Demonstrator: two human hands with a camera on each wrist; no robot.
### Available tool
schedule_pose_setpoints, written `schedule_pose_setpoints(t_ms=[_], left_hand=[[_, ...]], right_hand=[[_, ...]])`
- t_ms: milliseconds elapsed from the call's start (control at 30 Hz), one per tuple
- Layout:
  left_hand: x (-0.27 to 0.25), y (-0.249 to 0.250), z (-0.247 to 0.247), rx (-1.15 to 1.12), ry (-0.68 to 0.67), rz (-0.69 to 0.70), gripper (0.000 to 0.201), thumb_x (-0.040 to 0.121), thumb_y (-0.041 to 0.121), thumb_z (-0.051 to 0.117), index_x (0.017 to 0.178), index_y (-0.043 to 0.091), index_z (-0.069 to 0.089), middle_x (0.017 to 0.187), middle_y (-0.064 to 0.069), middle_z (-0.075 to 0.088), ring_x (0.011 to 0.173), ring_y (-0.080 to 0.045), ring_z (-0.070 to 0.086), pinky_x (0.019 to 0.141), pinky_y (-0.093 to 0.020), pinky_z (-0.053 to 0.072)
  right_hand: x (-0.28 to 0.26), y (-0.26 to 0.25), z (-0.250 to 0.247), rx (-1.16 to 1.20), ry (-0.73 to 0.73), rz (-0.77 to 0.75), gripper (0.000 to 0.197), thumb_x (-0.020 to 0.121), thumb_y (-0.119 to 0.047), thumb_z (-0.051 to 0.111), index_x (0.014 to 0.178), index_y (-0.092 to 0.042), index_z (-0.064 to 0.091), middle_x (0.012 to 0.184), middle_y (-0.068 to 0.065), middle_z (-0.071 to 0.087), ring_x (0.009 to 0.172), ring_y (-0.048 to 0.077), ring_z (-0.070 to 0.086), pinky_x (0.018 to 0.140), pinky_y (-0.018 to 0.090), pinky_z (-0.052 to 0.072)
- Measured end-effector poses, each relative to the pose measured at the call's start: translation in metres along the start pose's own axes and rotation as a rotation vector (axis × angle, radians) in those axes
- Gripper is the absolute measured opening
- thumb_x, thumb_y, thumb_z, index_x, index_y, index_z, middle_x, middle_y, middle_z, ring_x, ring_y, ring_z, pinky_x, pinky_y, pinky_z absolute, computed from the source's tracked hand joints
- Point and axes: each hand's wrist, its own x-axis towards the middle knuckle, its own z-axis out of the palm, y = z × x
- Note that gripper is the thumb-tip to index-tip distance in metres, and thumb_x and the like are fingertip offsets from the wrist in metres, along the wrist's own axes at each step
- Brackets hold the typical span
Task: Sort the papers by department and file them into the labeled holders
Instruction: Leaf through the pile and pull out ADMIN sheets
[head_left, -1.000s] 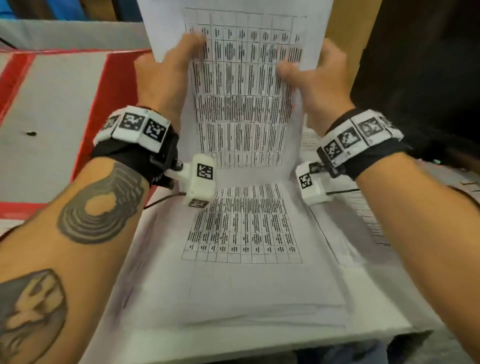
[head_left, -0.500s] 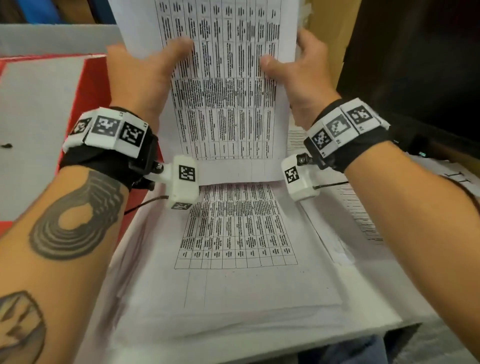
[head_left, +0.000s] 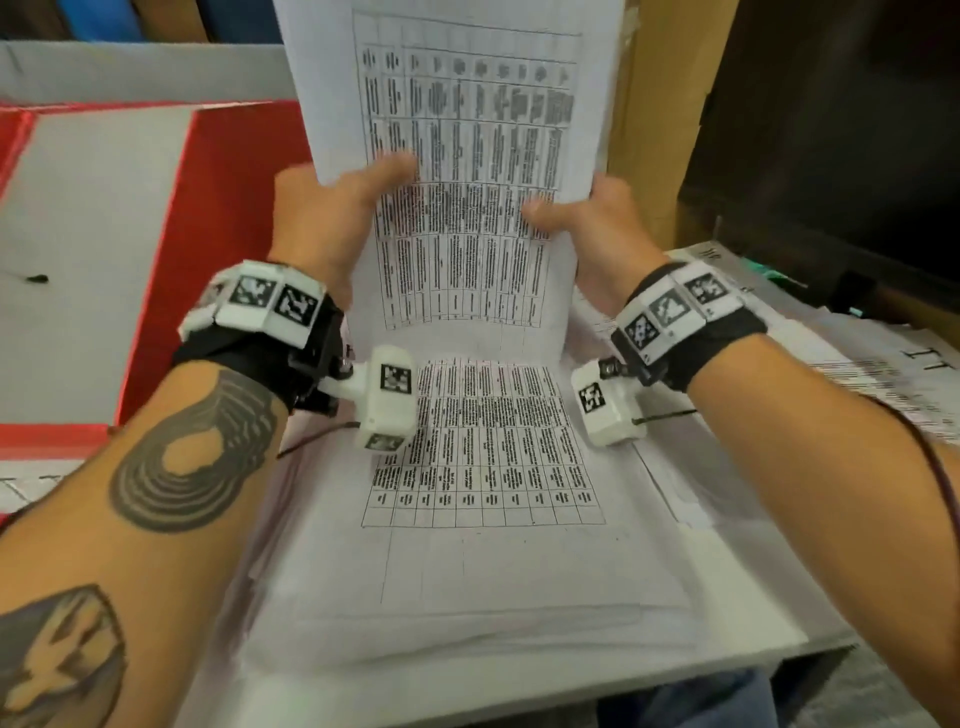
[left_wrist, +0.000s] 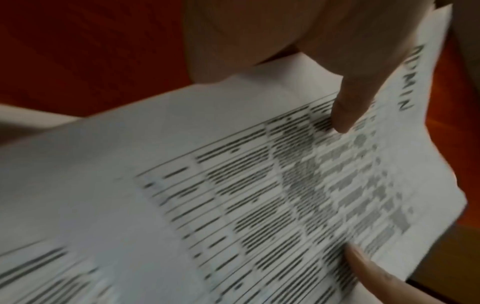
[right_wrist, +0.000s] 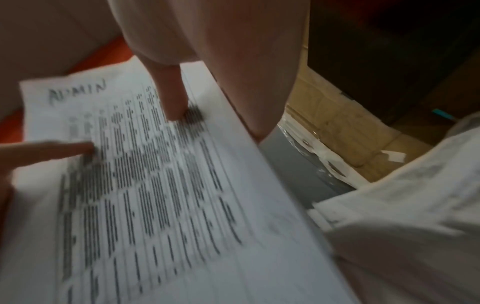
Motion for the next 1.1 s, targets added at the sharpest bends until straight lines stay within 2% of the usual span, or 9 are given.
schedule_pose_setpoints(t_ms=[100,167,300,533,733,800,900,967,1100], left_hand=[[-0.003,-0.012,-0.002,0.021,-0.027,-0.022,0.049,0.072,0.04,0.091,0.112,0.025,0.066,0.108,0.015,0.073,0.098,0.001,0.065,0.092,-0.028,0.05],[0.001,-0.003,-0.003,0.036,-0.014,0.009,0.035,0.076,0.038,0.088,0.1,0.028,0.065,0.1,0.016,0.072,0.091,0.003,0.065,0.086,-0.023,0.05],[0.006,0.013,-0.006,0.03,0.023,0.194,0.031,0.079,0.032,0.086,0.106,0.023,0.074,0.105,0.009,0.079,0.1,-0.007,0.074,0.094,-0.035,0.059],[0.012,0.036,0.004,0.062,-0.001,0.215,0.022,0.089,0.035,0.078,0.092,0.032,0.057,0.094,0.018,0.068,0.082,0.007,0.066,0.078,-0.015,0.054],[0.029,0.045,-0.005,-0.061,0.112,0.37,0.028,0.086,0.043,0.076,0.097,0.018,0.073,0.094,0.008,0.079,0.087,-0.007,0.075,0.076,-0.026,0.058],[0.037,0.058,-0.002,-0.072,0.143,0.404,0.034,0.088,0.049,0.072,0.084,0.016,0.069,0.078,0.012,0.074,0.071,-0.003,0.069,0.068,-0.024,0.055],[0.044,0.082,0.006,0.007,0.211,0.463,0.048,0.093,0.058,0.063,0.07,0.017,0.054,0.064,0.007,0.048,0.056,-0.002,0.04,0.057,-0.018,0.035],[0.048,0.089,0.01,-0.023,0.207,0.484,0.051,0.083,0.067,0.067,0.062,0.024,0.05,0.067,0.002,0.049,0.062,-0.007,0.042,0.059,-0.026,0.037],[0.045,0.085,0.013,0.006,0.135,0.461,0.057,0.076,0.069,0.073,0.053,0.028,0.042,0.067,0.0,0.052,0.065,-0.014,0.047,0.062,-0.032,0.039]], right_hand=[[0.004,0.017,-0.005,-0.052,-0.062,0.051,0.103,0.039,-0.038,0.103,0.13,-0.014,0.061,0.126,0.001,0.072,0.119,0.025,0.068,0.107,0.057,0.05],[0.001,-0.006,-0.003,-0.078,-0.034,0.016,0.081,0.055,-0.027,0.1,0.126,-0.015,0.062,0.123,0.0,0.074,0.116,0.022,0.07,0.107,0.055,0.051],[0.002,-0.035,-0.002,-0.047,0.048,-0.123,0.047,0.084,-0.012,0.08,0.128,-0.013,0.062,0.12,-0.002,0.075,0.108,0.015,0.073,0.101,0.047,0.057],[0.016,-0.057,0.009,-0.119,0.08,-0.236,0.03,0.097,-0.008,0.064,0.123,-0.021,0.061,0.119,-0.008,0.072,0.11,0.009,0.068,0.089,0.024,0.053],[0.016,-0.071,-0.001,0.003,0.113,-0.333,0.057,0.087,0.007,0.068,0.131,-0.019,0.044,0.122,-0.002,0.065,0.104,0.007,0.069,0.087,0.026,0.059],[0.013,-0.079,-0.002,-0.03,0.124,-0.453,0.075,0.081,0.015,0.064,0.141,-0.019,0.036,0.135,0.002,0.055,0.107,0.009,0.068,0.085,0.035,0.063],[0.018,-0.097,-0.003,-0.254,0.182,-0.639,0.099,0.073,0.017,0.064,0.157,-0.017,0.023,0.156,0.001,0.034,0.122,-0.002,0.058,0.093,0.039,0.061],[0.024,-0.11,-0.003,-0.42,0.185,-0.645,0.102,0.074,0.013,0.064,0.161,-0.02,0.022,0.161,0.004,0.033,0.141,0.016,0.046,0.106,0.036,0.054],[0.028,-0.126,-0.011,-0.71,0.171,-0.622,0.058,0.081,-0.003,0.068,0.132,-0.029,0.062,0.111,-0.029,0.045,0.12,0.005,0.045,0.097,0.005,0.04]])
